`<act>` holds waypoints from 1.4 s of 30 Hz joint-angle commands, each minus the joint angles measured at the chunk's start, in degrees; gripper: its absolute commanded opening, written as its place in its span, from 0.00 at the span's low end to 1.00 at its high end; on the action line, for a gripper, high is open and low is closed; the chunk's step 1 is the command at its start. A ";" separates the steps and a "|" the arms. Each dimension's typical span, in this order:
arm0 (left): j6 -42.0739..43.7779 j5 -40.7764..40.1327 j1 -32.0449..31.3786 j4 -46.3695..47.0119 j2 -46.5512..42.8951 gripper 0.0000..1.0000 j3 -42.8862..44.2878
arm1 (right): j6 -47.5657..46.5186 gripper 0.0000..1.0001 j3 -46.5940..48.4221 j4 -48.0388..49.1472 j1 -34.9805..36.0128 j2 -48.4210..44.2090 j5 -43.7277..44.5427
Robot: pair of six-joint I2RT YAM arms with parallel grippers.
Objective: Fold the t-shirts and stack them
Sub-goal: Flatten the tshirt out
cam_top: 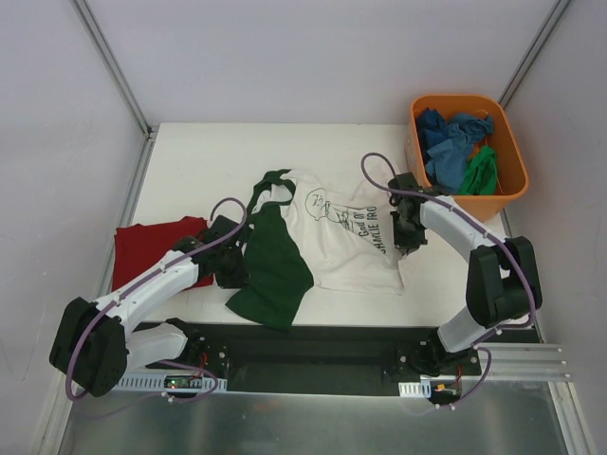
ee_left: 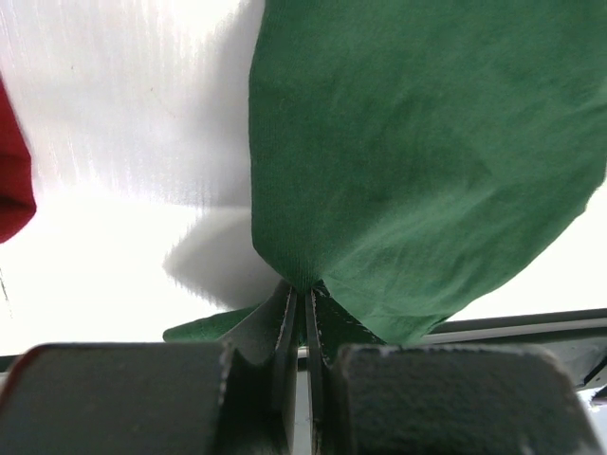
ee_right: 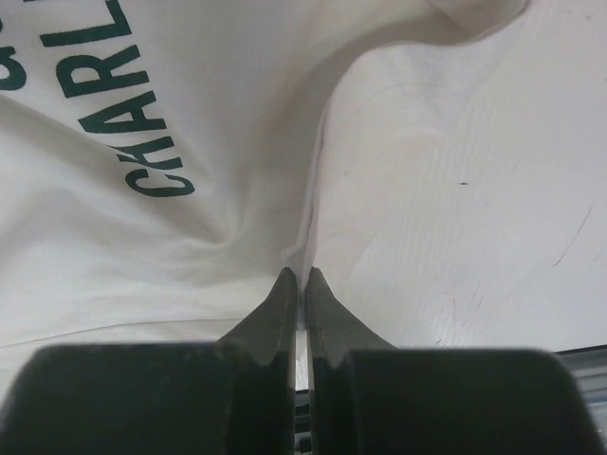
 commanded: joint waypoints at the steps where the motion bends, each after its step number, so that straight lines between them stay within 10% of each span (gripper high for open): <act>1: 0.45 -1.55 -0.34 -0.93 -3.06 0.00 3.89 | -0.82 0.01 1.90 -3.10 -1.10 -6.50 0.69; 20: 9.23 -7.79 -0.34 -0.76 -24.34 0.00 48.85 | -0.55 0.01 33.61 -11.98 -1.98 -43.24 4.65; 30: 13.28 -4.27 -0.34 -0.49 -20.92 0.00 72.53 | -4.60 0.01 58.05 -14.53 -1.89 -42.64 -4.76; 42: 21.45 -23.86 -0.34 0.38 -2.76 0.00 78.34 | -8.90 0.01 51.31 -11.37 -1.89 -33.33 4.89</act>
